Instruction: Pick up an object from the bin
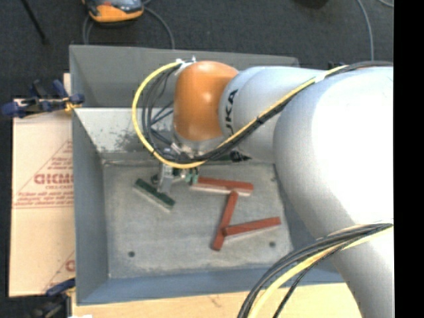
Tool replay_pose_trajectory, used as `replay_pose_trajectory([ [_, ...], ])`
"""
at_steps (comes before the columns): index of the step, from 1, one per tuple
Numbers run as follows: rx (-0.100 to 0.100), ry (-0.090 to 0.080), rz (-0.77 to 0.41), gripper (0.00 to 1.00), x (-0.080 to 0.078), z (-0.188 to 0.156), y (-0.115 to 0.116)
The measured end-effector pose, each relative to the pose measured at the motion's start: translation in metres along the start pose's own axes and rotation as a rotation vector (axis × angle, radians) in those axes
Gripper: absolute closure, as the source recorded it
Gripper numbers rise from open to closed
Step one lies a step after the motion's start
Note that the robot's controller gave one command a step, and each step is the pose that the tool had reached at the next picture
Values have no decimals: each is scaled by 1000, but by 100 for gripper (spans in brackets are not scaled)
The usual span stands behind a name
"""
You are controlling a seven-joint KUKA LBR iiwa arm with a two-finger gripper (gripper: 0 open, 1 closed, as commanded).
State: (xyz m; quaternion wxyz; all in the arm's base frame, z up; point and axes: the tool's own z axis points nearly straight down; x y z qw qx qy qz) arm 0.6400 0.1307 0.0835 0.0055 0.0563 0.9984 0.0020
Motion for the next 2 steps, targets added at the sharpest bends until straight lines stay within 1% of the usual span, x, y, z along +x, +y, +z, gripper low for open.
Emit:
replay_pose_trajectory([
  [1,1,6,1,0,2,3,0],
  [2,1,6,1,0,2,3,0],
])
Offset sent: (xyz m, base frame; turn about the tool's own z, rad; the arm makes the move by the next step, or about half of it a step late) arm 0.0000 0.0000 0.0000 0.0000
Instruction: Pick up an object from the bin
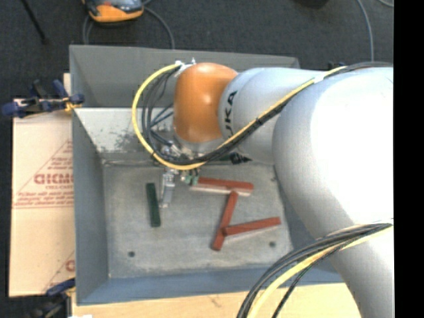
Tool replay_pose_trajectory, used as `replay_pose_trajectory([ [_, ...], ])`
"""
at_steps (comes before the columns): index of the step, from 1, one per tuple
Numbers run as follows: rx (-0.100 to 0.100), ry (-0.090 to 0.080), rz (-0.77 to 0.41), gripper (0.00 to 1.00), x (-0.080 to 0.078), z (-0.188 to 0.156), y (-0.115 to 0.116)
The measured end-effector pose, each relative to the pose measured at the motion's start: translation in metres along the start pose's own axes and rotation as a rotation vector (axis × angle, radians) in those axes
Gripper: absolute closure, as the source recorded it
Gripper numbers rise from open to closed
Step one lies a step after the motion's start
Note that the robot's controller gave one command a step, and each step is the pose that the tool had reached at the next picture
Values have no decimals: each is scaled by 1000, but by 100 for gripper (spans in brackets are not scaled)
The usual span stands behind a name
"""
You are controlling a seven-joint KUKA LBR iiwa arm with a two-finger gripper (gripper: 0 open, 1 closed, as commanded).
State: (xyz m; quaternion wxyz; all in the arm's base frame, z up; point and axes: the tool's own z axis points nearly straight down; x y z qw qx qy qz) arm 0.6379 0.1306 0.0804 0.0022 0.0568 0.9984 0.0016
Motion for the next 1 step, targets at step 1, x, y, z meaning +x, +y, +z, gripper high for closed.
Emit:
replay_pose_trajectory([
  [1,6,-3,-144,0,11,3,14],
])
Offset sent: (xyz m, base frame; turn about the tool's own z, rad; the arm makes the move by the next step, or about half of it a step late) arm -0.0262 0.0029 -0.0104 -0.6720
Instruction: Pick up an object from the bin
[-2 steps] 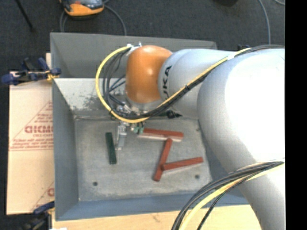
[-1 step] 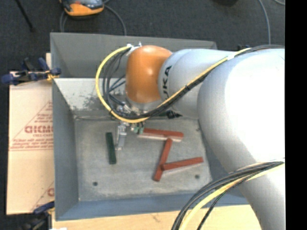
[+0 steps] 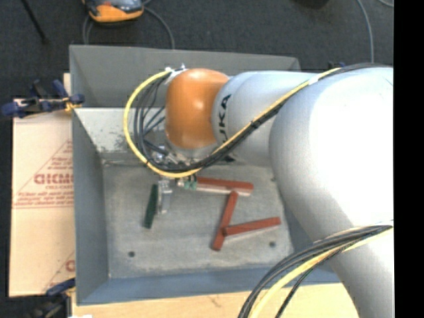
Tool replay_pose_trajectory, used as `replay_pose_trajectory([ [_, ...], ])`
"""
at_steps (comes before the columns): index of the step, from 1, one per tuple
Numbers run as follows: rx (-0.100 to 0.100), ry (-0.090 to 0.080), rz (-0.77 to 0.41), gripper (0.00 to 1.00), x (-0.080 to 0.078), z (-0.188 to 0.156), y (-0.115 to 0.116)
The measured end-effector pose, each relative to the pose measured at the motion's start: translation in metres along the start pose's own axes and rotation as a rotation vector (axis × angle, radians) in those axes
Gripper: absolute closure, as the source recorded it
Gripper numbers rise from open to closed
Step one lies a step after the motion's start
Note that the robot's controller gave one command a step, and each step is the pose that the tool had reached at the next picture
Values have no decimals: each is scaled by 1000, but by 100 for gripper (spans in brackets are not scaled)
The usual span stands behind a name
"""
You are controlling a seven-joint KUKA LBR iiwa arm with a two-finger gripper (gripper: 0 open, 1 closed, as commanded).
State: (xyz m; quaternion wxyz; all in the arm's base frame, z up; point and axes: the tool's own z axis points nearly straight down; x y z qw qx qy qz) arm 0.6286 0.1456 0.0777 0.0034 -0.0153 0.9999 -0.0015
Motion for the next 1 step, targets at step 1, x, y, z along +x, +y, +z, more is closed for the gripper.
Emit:
replay_pose_trajectory([
  [1,-5,2,-525,100,16,6,-13],
])
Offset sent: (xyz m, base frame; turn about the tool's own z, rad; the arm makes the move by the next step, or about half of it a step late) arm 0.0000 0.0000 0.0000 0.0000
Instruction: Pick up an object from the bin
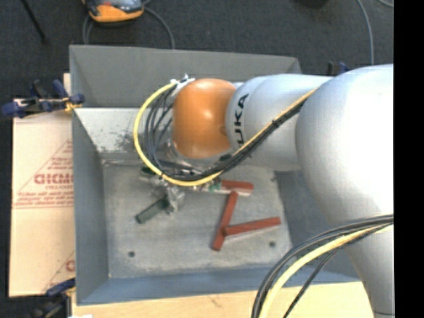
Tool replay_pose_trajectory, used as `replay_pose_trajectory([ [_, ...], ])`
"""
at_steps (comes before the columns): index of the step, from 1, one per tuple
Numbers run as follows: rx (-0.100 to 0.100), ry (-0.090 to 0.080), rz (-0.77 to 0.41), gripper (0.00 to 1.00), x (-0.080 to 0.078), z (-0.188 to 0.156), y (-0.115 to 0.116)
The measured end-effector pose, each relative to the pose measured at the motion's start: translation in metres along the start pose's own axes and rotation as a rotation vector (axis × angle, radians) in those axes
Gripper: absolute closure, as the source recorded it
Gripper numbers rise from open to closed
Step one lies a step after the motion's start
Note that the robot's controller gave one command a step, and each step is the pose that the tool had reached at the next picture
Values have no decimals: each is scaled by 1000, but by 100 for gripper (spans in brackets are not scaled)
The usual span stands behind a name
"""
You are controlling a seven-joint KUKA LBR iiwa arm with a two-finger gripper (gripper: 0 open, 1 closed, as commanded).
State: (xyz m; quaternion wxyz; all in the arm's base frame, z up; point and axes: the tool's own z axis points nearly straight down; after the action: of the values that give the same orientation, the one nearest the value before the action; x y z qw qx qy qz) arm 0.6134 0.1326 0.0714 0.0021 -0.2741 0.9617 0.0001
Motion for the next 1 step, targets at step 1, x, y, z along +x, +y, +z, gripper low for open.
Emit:
replay_pose_trajectory([
  [1,-1,0,1,100,0,0,1],
])
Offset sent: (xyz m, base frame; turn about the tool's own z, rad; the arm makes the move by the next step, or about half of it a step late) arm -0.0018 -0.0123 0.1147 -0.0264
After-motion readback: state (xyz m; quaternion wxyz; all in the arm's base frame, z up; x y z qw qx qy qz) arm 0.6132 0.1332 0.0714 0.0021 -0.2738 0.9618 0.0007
